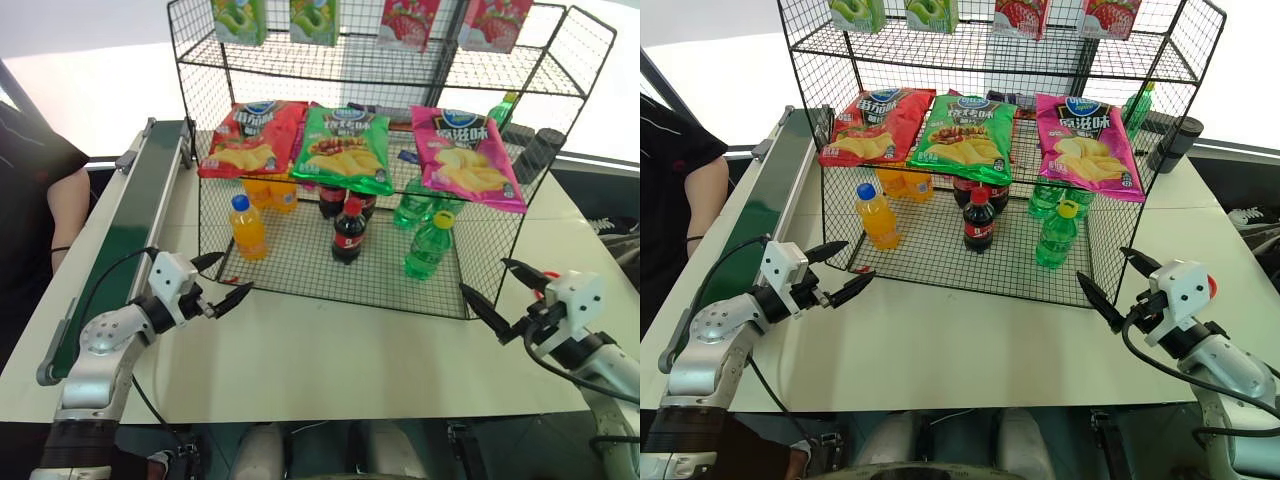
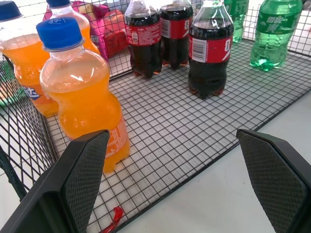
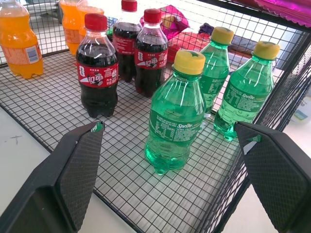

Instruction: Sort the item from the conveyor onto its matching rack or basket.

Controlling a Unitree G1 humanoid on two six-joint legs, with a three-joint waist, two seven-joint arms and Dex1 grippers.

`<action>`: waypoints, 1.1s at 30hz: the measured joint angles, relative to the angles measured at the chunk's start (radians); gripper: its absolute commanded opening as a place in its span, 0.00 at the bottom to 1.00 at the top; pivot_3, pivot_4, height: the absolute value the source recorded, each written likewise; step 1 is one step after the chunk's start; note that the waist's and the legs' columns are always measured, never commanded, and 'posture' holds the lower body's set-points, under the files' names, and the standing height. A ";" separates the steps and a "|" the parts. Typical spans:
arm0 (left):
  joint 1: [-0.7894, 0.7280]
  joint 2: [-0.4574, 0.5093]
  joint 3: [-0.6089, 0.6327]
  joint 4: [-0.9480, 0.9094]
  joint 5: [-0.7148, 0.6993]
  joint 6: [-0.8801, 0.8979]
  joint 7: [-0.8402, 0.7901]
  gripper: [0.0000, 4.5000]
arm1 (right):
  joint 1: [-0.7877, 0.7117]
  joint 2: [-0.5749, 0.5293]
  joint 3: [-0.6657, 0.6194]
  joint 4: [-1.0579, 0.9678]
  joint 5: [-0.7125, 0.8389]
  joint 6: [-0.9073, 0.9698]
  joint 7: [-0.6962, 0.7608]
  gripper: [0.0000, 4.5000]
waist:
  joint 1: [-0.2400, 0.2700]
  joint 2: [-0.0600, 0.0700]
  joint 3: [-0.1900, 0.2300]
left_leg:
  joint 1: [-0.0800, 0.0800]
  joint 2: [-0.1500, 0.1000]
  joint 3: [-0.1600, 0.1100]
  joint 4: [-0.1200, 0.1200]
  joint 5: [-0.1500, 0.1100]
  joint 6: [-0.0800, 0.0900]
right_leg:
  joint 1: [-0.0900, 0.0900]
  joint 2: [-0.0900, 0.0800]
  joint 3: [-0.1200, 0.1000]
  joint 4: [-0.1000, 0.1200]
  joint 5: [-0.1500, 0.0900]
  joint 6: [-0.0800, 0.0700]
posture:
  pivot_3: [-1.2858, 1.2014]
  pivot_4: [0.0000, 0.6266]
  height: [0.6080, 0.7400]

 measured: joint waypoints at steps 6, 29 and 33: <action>0.014 0.002 0.000 0.000 0.007 0.000 0.015 1.00 | -0.016 0.004 0.033 0.001 -0.015 -0.003 -0.002 0.99 | 0.000 0.000 0.000 | 0.000 0.000 0.000 0.000 0.000 0.000 | 0.000 0.000 0.000 0.000 0.000 0.001 | 0.52 0.24 1.00; 0.021 0.004 0.000 -0.001 0.004 0.002 0.016 1.00 | -0.007 0.015 0.038 0.022 -0.025 -0.032 -0.001 0.99 | 0.000 0.000 0.000 | 0.000 0.000 0.000 0.000 0.000 0.000 | 0.000 0.000 0.000 0.000 0.000 0.000 | 0.52 0.24 1.00; 0.011 0.000 0.000 -0.001 0.004 0.002 0.015 1.00 | -0.014 0.015 0.040 0.027 -0.033 -0.038 0.002 0.99 | 0.000 0.000 0.000 | 0.000 0.000 0.000 0.000 0.000 0.000 | 0.000 0.000 0.000 0.000 0.000 0.000 | 0.52 0.24 1.00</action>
